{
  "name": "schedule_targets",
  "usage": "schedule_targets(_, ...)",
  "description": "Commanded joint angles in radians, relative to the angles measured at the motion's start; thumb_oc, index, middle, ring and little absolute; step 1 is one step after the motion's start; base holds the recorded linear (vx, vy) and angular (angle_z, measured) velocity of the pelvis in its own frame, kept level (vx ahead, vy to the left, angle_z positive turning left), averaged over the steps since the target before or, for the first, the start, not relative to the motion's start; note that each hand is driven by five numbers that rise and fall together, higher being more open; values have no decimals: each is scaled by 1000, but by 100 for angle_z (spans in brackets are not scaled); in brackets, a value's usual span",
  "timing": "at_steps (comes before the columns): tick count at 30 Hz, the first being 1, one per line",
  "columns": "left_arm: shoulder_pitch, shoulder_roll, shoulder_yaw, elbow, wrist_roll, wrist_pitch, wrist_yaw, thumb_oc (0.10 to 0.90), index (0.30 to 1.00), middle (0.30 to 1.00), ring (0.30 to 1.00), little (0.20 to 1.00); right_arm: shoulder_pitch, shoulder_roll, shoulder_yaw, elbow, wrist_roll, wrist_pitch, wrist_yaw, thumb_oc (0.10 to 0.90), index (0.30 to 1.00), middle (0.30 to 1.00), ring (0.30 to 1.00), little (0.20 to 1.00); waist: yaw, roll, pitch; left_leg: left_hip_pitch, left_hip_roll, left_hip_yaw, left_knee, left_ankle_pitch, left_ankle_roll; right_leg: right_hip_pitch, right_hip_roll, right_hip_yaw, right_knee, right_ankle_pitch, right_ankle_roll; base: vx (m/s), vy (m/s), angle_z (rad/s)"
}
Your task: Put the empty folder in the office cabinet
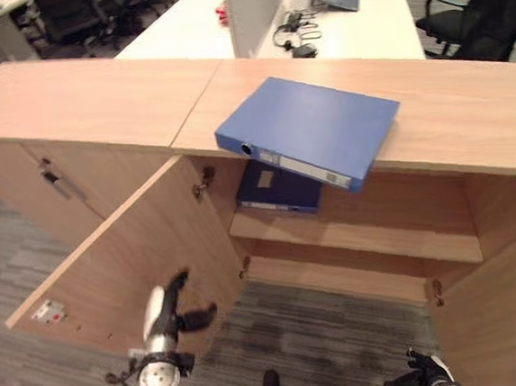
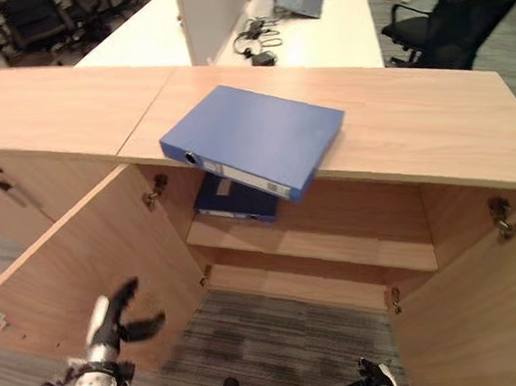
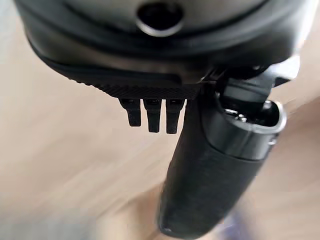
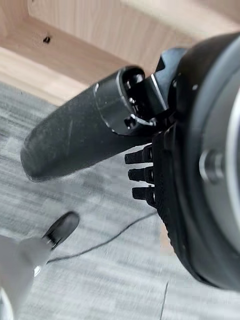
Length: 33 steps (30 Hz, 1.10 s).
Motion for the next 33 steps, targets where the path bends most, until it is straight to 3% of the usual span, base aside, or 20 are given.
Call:
schedule_targets(1,-45,35,74,54,185,27,150,800,900,900,900,900,-52,-11,14,10,-32,-38,-38,800,900,900,900,900,14,-32,35,16,7,-6,97,-160,-37,37,49,17,10,-158,7,2,-21,5)
schedule_targets(11,-37,142,145,-178,463,58,248,800,900,900,900,900,-49,-15,30,1,-36,-34,-28,800,900,900,900,900,10,-26,29,26,18,2,94,-166,-45,38,56,28,10,-163,7,-4,-3,-1)
schedule_targets(15,-59,257,128,-300,573,41,225,800,900,900,900,900,-45,-29,48,-9,-58,-33,-17,800,900,900,900,900,-10,-10,27,34,22,11,104,-173,-49,43,59,37,10,-166,5,-6,-7,-7)
schedule_targets(33,-177,481,99,-478,575,-32,172,800,900,900,900,900,-30,-77,50,9,-103,-16,-12,800,900,900,900,900,-85,50,-2,69,33,43,96,-166,-58,55,67,73,10,-180,3,-4,0,-7)
